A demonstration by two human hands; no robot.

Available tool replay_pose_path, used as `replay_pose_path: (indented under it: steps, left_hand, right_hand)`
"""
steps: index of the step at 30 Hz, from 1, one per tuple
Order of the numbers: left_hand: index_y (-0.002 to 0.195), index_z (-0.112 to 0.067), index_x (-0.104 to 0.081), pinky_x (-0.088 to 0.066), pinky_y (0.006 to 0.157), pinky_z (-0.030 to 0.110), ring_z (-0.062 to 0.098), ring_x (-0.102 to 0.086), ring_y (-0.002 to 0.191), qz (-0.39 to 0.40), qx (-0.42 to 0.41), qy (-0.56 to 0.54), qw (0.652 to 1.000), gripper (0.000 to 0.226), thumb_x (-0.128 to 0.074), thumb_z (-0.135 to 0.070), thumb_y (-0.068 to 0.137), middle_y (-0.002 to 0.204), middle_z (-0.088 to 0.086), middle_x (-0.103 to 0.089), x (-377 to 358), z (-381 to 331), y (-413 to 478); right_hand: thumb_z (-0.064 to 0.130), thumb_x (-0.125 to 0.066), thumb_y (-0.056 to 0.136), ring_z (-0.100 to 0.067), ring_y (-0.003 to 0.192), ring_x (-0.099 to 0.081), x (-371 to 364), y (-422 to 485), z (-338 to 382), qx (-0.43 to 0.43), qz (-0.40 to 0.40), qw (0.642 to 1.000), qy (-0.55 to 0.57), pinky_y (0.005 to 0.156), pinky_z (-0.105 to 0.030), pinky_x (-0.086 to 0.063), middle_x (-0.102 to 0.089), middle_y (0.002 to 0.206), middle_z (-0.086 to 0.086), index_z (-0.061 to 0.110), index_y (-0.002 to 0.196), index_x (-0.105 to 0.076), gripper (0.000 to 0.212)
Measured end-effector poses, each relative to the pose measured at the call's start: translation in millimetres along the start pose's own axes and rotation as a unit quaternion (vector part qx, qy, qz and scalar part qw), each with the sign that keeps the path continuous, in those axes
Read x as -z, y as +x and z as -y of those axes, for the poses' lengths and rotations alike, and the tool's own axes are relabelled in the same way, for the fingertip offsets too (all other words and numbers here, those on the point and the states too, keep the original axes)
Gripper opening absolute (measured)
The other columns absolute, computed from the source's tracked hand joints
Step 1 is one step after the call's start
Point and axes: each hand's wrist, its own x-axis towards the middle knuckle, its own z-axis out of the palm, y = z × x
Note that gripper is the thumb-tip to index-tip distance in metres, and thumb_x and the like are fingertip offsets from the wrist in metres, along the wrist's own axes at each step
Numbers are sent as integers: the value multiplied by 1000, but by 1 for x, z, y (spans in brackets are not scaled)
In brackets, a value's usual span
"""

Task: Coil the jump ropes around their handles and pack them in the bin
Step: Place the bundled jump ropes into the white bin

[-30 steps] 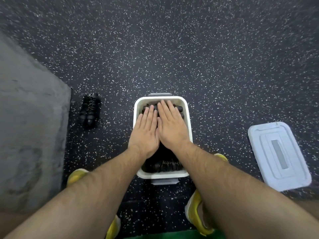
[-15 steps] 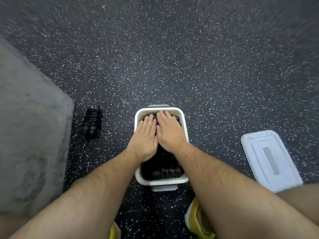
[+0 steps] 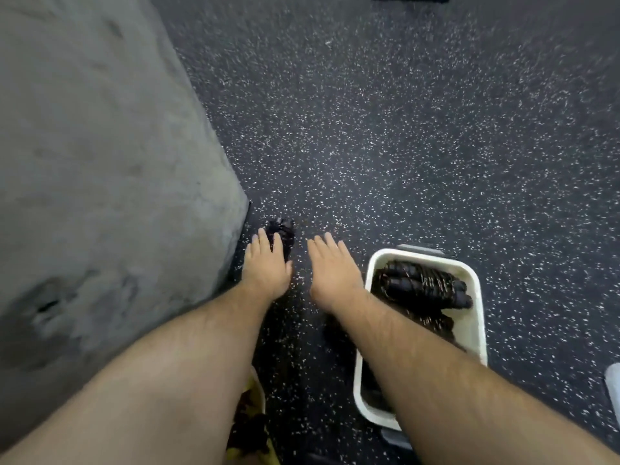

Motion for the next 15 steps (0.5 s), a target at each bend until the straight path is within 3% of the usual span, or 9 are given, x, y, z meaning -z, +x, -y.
replay_pose_path:
  steps: [4,7,9,15]
  left_hand:
    - [160,-19,12,-22,120,49,42,-16,151,93,83,-61,990,93,-50,-54,99,165,27,2,-25,9,28]
    - [158,-25,18,-33,112,51,41,-32,142,103,124,-104,981,106,-63,-50,94,161,26,-16,-34,10,44]
    - [159,-17,13,-36,110,49,39,-36,137,76,126,-90,985,103,-64,-42,95,154,26,-28,-34,10,48]
    - [157,-5,-10,-33,110,46,36,-36,130,-73,76,-90,990,96,-69,-35,87,143,19,-35,-4,5,21]
  right_hand:
    - [16,-47,96,-25,154,5,-11,20,7,11,32,999,9,126,-42,-1,-4,167,-7,7,159,-5,77]
    - [19,-50,95,-26,154,3,-19,27,5,5,40,999,27,126,-42,-2,-8,167,-8,7,158,-7,78]
    - [20,-51,94,-25,154,3,-24,27,3,7,38,999,32,126,-41,-2,-8,167,-8,7,158,-7,79]
    - [19,-53,95,-26,154,4,-3,-1,-14,16,-15,1000,22,126,-40,-1,-1,167,-10,7,158,0,84]
